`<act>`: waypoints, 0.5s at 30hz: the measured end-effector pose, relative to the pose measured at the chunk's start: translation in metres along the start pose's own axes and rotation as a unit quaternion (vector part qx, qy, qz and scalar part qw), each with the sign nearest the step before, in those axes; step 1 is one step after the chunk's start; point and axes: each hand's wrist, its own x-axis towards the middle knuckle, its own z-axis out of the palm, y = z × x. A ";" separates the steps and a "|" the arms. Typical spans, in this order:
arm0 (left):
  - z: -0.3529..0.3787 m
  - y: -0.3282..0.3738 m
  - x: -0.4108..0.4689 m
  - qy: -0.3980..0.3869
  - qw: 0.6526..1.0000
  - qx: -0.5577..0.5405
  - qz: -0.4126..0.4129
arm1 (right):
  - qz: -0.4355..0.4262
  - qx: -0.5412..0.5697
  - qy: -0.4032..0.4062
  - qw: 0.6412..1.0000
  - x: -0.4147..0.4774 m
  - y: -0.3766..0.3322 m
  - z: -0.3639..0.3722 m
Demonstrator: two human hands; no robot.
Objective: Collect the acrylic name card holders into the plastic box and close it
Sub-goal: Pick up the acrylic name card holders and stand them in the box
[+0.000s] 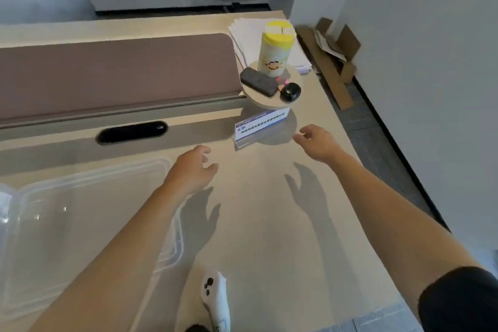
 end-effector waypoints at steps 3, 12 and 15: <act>0.019 0.024 0.023 0.019 0.999 -0.017 -0.020 | -0.004 0.047 -0.038 0.998 0.054 0.005 0.006; 0.082 0.067 0.099 0.088 0.985 -0.134 -0.065 | -0.097 0.237 -0.122 0.959 0.151 0.022 0.033; 0.093 0.065 0.114 0.131 0.983 -0.108 -0.071 | -0.091 0.255 -0.122 0.955 0.163 0.033 0.047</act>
